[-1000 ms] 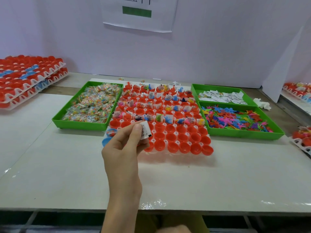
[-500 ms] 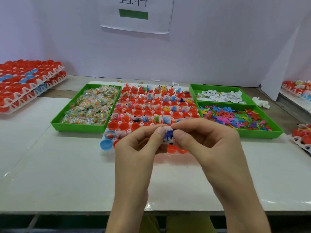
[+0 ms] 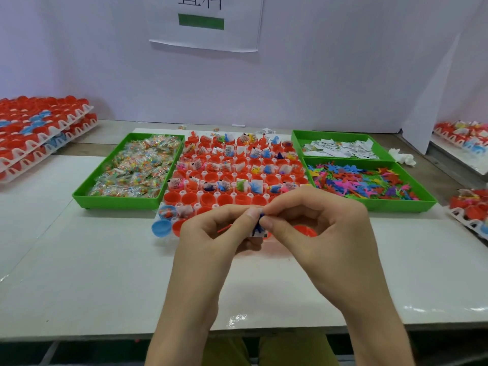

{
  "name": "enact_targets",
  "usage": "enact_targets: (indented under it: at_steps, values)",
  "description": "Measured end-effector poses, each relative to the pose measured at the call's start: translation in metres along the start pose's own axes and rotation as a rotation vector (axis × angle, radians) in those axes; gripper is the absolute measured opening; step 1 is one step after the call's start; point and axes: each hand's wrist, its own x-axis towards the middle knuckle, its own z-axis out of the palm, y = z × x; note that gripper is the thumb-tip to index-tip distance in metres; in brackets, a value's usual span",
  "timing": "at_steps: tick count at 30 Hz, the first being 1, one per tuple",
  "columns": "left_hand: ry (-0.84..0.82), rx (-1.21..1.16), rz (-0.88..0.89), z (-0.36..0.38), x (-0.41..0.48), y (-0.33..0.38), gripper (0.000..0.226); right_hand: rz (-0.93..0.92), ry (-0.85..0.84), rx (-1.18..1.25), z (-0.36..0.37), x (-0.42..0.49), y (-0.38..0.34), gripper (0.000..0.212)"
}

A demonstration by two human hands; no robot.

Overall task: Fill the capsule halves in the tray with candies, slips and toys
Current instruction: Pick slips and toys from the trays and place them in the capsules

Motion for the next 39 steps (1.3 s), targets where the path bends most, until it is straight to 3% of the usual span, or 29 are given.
enact_targets:
  at_steps: [9,15,22,25,28,31,34,39]
  values:
    - [-0.135,0.239,0.071,-0.020,-0.001,0.008,0.025,0.036,-0.036,-0.109,-0.006,0.001,-0.003,0.023]
    - [-0.076,0.489,0.163,-0.024,0.001,-0.001,0.053,0.148,-0.159,-0.117,-0.001,0.001,0.002,0.038]
    - [-0.028,0.460,0.159,-0.042,0.005,-0.014,0.064,0.174,-0.257,-0.220,0.019,0.008,0.012,0.013]
    - [0.063,0.414,0.179,-0.050,0.005,-0.019,0.058,0.120,-0.282,-0.209,0.024,0.022,0.012,0.010]
    - [0.243,0.370,0.235,-0.058,0.003,-0.021,0.033,0.093,-0.215,-0.230,0.031,0.051,0.017,0.009]
    - [0.395,0.371,0.290,-0.065,0.003,-0.021,0.021,0.095,-0.341,-0.373,0.047,0.081,0.027,0.005]
    - [0.365,0.420,0.261,-0.068,0.003,-0.025,0.025,0.102,-0.486,-0.488,0.066,0.098,0.039,0.008]
    - [0.250,0.499,0.219,-0.066,0.006,-0.034,0.023,0.088,-0.589,-0.554,0.081,0.101,0.050,0.010]
